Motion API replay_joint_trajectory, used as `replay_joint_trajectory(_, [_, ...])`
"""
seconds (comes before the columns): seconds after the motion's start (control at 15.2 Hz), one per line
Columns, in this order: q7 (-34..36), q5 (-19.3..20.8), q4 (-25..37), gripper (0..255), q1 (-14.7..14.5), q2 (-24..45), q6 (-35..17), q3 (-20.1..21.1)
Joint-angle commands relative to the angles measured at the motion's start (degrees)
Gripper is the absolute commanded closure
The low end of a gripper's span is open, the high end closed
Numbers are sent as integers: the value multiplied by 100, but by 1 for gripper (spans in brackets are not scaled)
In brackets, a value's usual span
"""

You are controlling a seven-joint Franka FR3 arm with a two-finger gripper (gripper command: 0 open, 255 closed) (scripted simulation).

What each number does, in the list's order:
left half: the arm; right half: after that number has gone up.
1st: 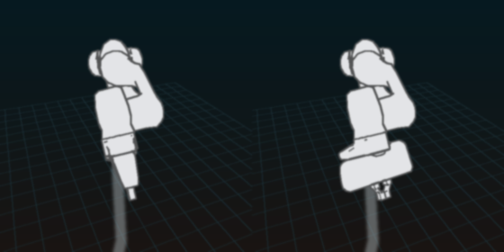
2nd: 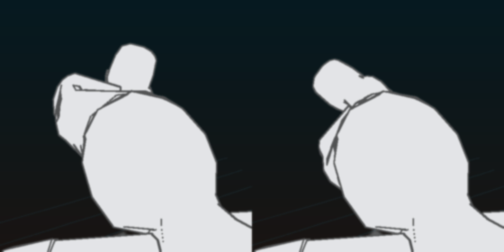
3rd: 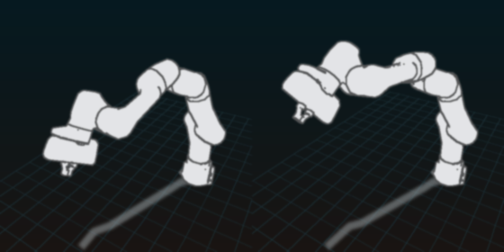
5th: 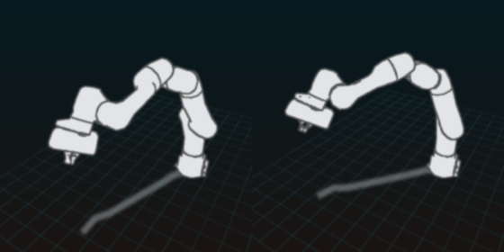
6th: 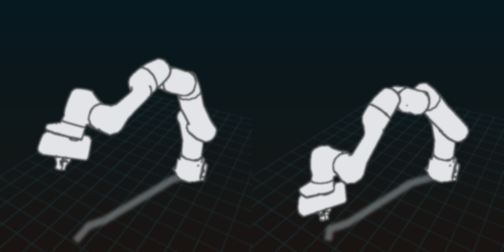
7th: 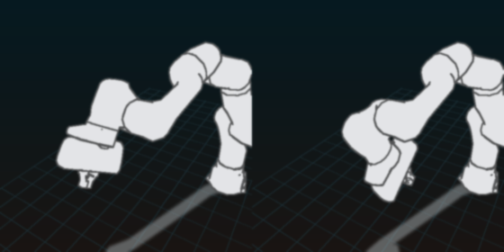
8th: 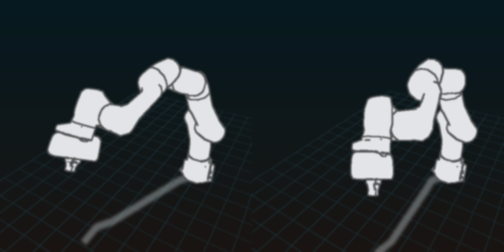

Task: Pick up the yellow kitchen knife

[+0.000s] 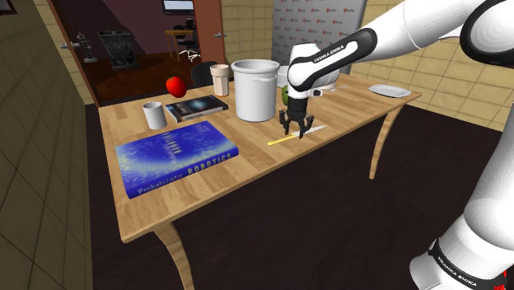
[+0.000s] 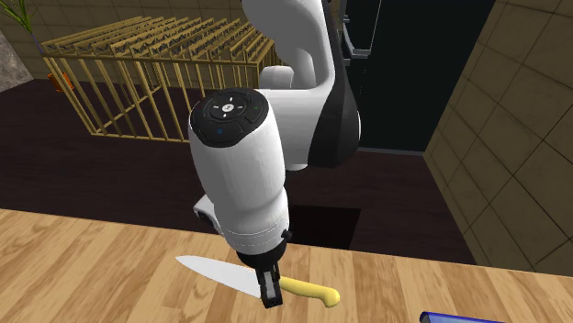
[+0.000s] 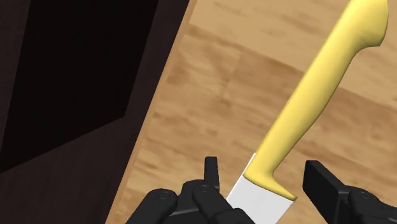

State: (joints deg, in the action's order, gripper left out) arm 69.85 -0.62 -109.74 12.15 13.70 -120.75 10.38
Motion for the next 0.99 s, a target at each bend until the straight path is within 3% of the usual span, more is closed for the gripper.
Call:
replay_joint_trajectory(0.0, [1,1,-6,255,-1,7,-15,0])
replay_joint_trajectory(0.53, [0,2,5,255,0,12,-9,-1])
replay_joint_trajectory(0.92, [-6,-30,236,255,11,-174,406,8])
